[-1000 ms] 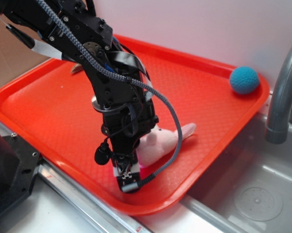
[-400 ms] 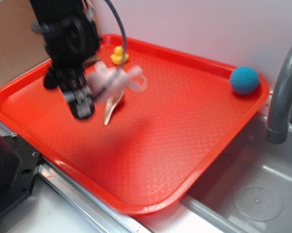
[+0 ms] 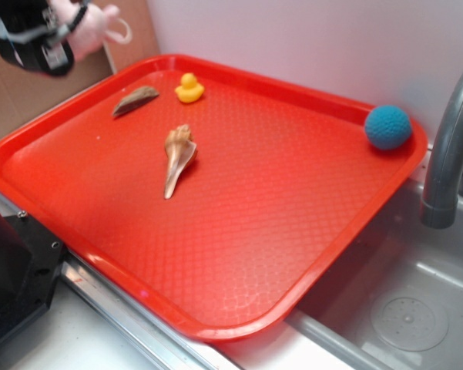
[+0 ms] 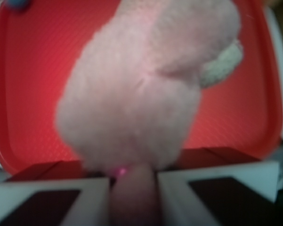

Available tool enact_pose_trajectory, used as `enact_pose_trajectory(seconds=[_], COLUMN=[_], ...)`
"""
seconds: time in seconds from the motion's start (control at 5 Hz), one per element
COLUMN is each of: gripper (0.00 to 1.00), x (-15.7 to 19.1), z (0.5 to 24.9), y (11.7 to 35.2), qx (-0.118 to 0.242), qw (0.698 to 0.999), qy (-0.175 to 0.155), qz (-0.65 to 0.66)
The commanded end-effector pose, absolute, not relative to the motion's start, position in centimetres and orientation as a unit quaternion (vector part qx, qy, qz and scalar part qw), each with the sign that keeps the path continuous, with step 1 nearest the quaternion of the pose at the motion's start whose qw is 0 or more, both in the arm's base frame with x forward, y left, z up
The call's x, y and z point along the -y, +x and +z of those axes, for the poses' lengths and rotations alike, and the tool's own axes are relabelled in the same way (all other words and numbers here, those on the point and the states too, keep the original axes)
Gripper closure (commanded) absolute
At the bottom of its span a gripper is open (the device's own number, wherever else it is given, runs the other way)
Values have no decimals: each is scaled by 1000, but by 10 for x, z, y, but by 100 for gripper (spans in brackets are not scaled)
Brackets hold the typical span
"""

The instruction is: Grab the pink bunny.

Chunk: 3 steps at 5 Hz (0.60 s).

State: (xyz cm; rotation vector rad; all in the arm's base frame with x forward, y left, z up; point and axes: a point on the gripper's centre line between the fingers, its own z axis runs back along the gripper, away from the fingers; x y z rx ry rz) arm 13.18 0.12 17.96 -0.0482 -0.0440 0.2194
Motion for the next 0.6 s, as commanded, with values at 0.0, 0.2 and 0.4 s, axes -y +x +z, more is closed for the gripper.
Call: enact_pose_trajectory(seconds=[0.0,0.2,0.4], gripper=[100,100,100], x=[9,8,11], z=[243,242,240], y=[128,130,130], qx=[101,96,99], qw=[989,989,990], qy=[-17,-30,-25], qz=[103,105,99])
